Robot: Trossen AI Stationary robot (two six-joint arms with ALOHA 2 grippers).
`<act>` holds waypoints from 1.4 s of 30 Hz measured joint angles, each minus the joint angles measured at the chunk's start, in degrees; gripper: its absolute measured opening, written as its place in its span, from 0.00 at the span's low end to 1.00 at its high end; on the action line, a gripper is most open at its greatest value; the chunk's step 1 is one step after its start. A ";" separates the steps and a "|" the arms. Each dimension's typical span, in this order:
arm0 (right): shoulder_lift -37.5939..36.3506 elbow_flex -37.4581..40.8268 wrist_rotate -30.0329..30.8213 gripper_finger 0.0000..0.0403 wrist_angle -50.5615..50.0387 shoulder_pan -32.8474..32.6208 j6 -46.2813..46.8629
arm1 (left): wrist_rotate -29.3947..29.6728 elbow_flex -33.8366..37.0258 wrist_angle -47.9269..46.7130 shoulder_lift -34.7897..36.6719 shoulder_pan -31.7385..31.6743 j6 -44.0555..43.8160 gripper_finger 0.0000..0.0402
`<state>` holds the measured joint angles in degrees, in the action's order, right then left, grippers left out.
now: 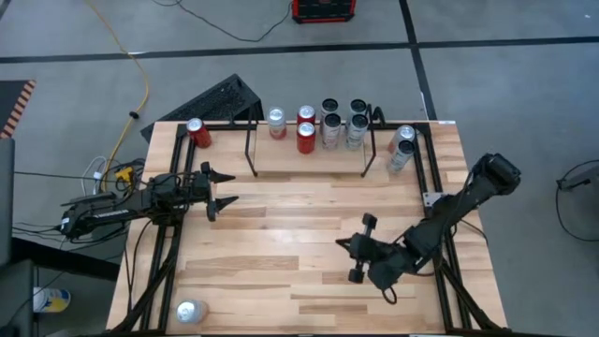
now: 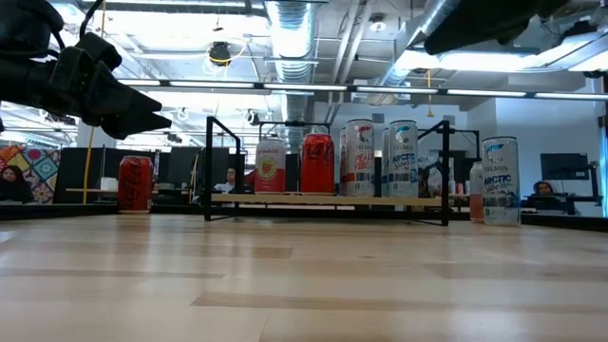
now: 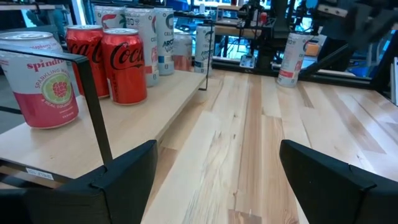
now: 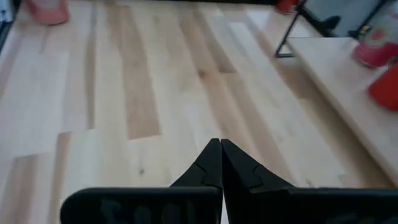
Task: Place canned beverage on shelf
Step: Put the bottom orange white soda can on the shelf aligned with the pink white soda can
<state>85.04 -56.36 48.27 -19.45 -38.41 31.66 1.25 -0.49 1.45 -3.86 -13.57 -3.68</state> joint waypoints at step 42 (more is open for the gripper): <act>8.06 -0.02 -0.35 0.07 5.41 4.06 -1.60 | -12.81 -27.47 3.27 -35.07 29.75 -37.17 0.79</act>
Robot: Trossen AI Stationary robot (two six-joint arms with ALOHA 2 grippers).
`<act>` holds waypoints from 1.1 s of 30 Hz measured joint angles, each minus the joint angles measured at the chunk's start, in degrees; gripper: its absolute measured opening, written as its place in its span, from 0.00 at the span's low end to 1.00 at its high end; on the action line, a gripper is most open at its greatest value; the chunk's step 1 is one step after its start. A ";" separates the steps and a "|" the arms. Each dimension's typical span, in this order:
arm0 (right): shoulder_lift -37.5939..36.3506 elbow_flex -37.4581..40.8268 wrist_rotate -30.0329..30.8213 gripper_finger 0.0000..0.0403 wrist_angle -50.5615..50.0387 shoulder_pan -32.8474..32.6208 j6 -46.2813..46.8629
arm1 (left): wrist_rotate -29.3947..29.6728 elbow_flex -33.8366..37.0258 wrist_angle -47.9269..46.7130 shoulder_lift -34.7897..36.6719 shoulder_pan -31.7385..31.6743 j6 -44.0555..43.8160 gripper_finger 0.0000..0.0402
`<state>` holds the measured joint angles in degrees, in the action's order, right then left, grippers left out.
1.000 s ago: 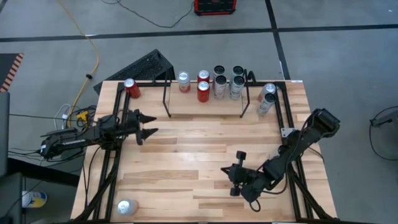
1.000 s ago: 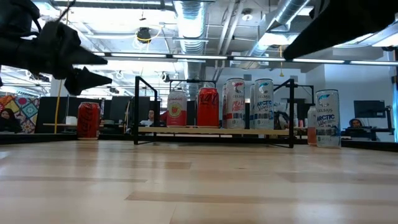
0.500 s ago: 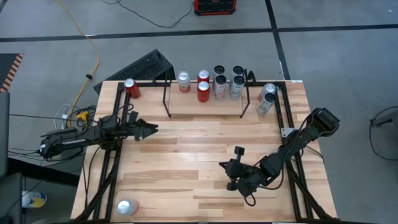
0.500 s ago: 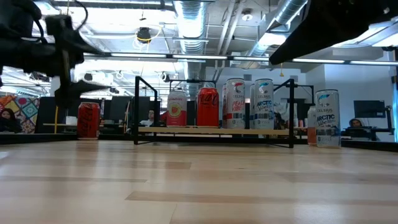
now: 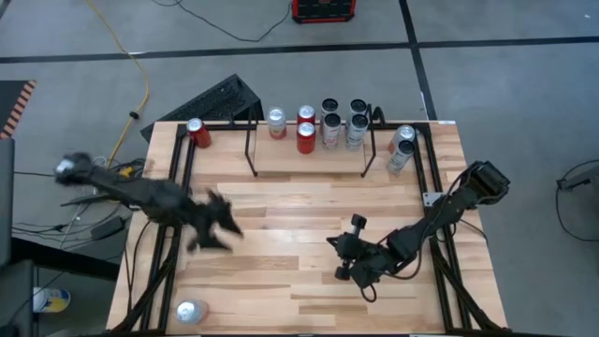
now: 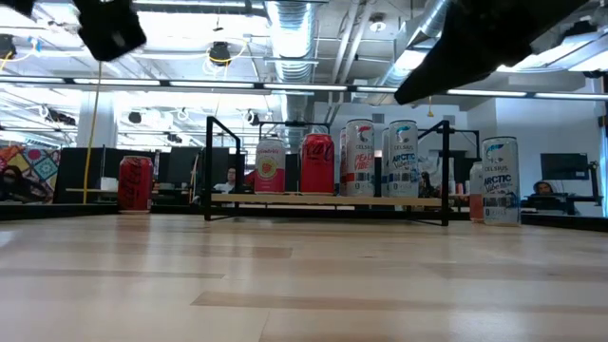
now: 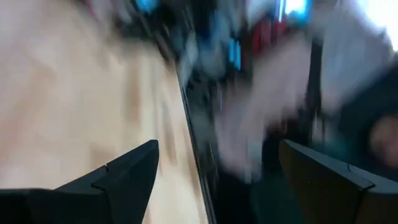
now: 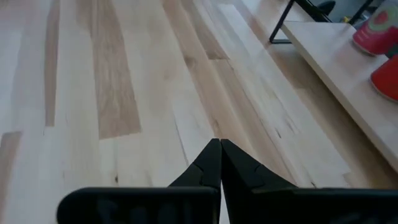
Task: Place canned beverage on shelf
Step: Put the bottom orange white soda can on the shelf aligned with the pink white soda can
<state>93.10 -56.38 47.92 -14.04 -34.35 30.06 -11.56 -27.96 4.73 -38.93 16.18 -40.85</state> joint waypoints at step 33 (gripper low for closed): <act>0.00 0.00 0.00 0.07 4.69 1.10 17.90 | 22.45 -49.57 -63.25 -45.58 54.80 -17.99 0.79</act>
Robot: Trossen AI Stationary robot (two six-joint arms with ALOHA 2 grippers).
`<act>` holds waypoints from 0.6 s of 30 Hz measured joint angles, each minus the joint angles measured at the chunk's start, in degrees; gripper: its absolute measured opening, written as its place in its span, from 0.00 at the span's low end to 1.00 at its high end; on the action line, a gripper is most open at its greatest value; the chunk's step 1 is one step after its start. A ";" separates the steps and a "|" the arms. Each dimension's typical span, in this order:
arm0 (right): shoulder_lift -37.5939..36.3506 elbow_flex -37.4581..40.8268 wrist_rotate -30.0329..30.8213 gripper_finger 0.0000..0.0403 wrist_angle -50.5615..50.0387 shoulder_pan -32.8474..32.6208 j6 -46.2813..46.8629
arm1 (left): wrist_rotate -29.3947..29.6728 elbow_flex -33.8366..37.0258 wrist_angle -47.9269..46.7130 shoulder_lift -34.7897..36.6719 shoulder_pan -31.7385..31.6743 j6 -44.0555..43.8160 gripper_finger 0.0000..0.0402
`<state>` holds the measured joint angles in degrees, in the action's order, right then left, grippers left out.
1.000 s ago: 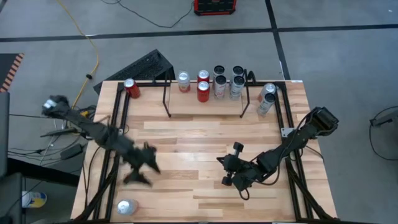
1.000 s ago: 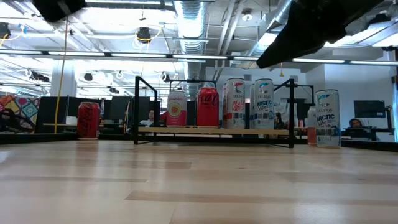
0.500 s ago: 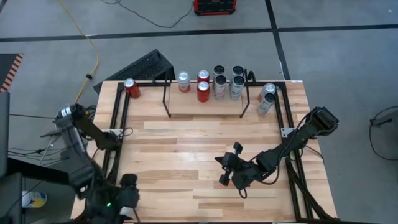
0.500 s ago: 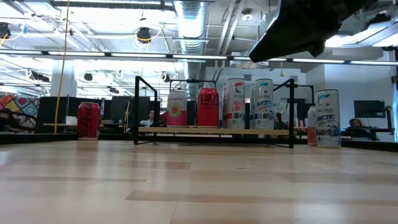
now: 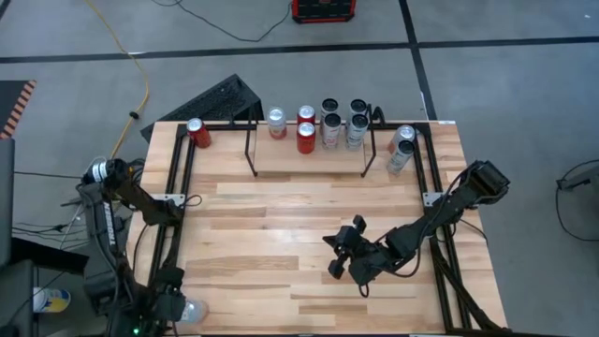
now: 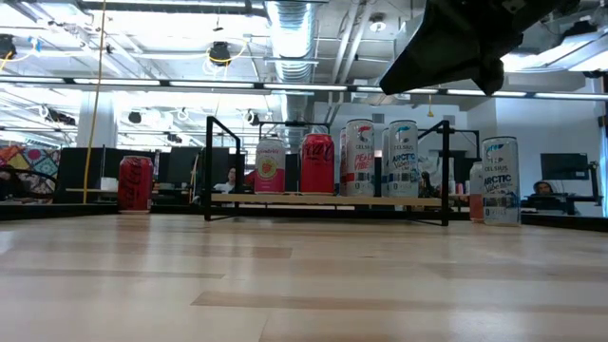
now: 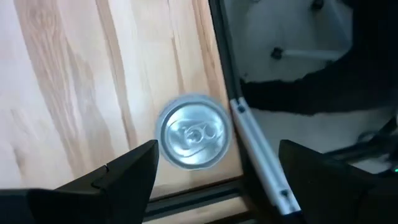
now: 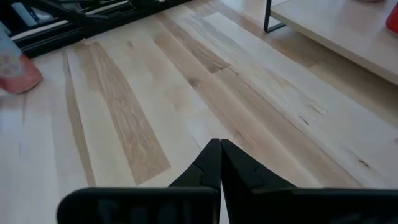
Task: Place canned beverage on shelf
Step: Put the bottom orange white soda can on the shelf aligned with the pink white soda can
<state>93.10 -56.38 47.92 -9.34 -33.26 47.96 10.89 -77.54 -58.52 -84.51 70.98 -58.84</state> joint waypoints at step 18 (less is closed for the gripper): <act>0.01 0.00 -0.02 0.07 0.61 -0.09 1.69 | 1.37 5.44 2.88 0.02 0.09 8.19 0.79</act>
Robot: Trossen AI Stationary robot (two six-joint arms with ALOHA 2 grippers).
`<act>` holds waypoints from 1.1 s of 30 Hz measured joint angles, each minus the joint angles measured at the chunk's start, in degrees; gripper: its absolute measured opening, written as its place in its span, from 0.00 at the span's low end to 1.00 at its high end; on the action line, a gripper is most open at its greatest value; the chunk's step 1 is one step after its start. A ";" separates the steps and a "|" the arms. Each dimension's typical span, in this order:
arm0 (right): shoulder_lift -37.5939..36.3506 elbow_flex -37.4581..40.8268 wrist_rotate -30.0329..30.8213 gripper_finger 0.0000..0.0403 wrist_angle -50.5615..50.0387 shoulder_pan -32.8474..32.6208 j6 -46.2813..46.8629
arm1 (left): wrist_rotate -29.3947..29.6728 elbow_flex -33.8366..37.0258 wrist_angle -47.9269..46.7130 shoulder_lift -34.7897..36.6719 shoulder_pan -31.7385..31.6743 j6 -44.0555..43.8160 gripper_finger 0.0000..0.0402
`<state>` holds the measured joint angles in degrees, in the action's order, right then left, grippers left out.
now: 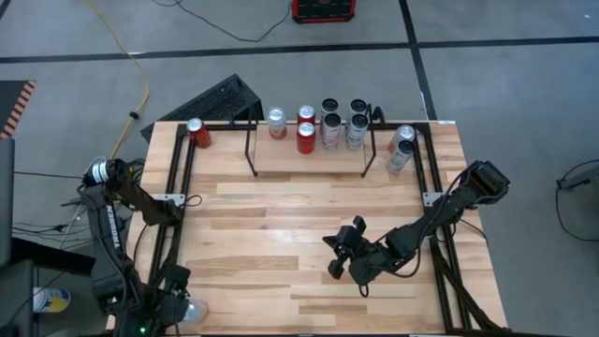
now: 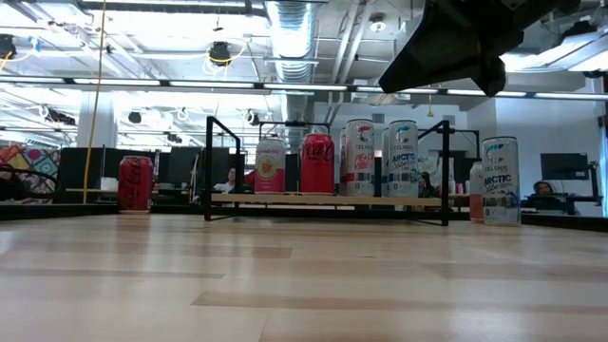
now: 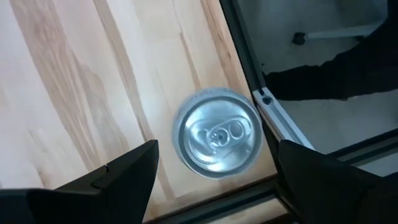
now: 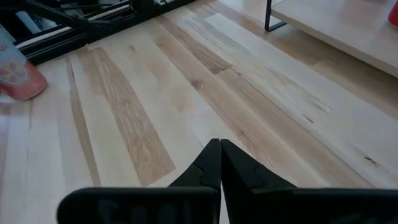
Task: Place canned beverage on shelf
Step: Put the bottom orange white soda can on the shelf aligned with the pink white soda can
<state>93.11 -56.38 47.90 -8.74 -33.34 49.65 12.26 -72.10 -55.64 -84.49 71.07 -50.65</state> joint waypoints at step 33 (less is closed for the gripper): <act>0.01 0.00 -1.60 0.07 0.06 -0.41 -1.51 | 3.89 0.00 2.65 0.00 0.00 0.48 0.79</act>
<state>93.12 -56.38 46.30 -8.68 -33.75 48.14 16.15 -72.10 -52.99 -84.49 71.07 -50.17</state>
